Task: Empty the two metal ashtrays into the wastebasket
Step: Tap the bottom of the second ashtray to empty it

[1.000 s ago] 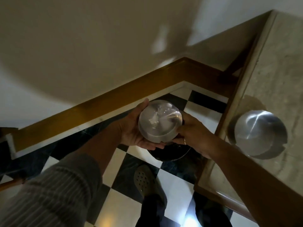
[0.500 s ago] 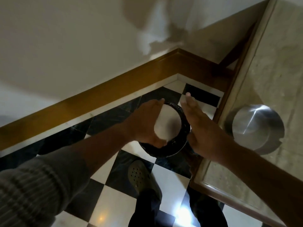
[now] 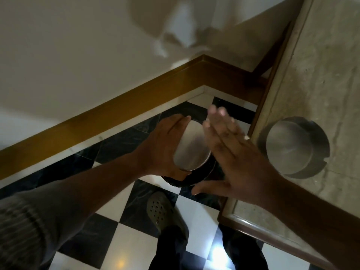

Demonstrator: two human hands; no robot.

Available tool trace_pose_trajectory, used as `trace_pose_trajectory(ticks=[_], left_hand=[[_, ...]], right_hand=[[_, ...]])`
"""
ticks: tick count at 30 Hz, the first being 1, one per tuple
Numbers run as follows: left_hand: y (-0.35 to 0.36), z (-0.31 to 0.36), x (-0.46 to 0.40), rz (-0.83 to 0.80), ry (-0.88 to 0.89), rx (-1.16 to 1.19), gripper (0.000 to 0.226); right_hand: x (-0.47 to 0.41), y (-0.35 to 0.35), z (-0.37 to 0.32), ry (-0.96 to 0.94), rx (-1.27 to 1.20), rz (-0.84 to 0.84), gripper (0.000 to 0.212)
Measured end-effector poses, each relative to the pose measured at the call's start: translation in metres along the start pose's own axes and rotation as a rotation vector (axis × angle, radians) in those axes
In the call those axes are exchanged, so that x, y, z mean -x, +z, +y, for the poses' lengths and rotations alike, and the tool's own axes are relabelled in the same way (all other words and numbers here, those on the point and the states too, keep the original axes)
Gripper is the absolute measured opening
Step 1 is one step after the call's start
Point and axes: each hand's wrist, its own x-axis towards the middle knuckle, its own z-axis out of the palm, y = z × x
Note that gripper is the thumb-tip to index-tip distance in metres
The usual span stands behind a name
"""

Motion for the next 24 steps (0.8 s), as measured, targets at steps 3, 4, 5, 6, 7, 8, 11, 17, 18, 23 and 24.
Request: trace_pose_trajectory(ticks=[3, 4, 5, 6, 7, 8, 11, 17, 18, 23, 24], left_hand=[[-0.008, 0.004, -0.004, 0.042, 0.0, -0.025, 0.135], [-0.009, 0.007, -0.005, 0.068, -0.001, -0.027, 0.133], [-0.01, 0.01, -0.006, 0.084, 0.003, -0.031, 0.13], [-0.01, 0.013, -0.006, 0.078, 0.015, -0.041, 0.127], [-0.009, 0.013, -0.006, 0.057, 0.026, -0.043, 0.125], [-0.006, 0.013, -0.004, 0.037, 0.028, -0.027, 0.124], [0.005, 0.003, 0.003, 0.0, -0.018, 0.011, 0.133], [-0.001, 0.009, -0.004, 0.102, -0.003, 0.016, 0.128], [-0.001, 0.011, -0.005, 0.087, 0.001, 0.006, 0.128], [0.002, 0.012, -0.002, 0.08, -0.006, 0.033, 0.127], [0.001, 0.012, -0.003, 0.094, -0.012, 0.035, 0.127]], right_hand=[[-0.013, -0.015, -0.008, 0.15, -0.037, 0.172, 0.114], [-0.018, -0.013, -0.006, 0.247, -0.091, 0.047, 0.117], [-0.02, -0.009, -0.006, 0.261, -0.096, -0.18, 0.121], [-0.014, 0.002, -0.007, 0.185, -0.053, -0.368, 0.124], [-0.005, 0.013, -0.004, 0.069, 0.014, -0.462, 0.128], [0.001, 0.017, -0.002, -0.017, 0.064, -0.462, 0.131], [-0.007, -0.006, -0.003, -0.054, 0.079, -0.128, 0.127], [-0.004, 0.009, -0.004, -0.1, 0.133, -0.23, 0.132], [-0.001, 0.02, -0.003, -0.109, 0.133, -0.371, 0.137], [-0.001, 0.03, 0.001, -0.101, 0.16, -0.403, 0.133], [-0.001, 0.031, 0.001, -0.093, 0.172, -0.379, 0.131]])
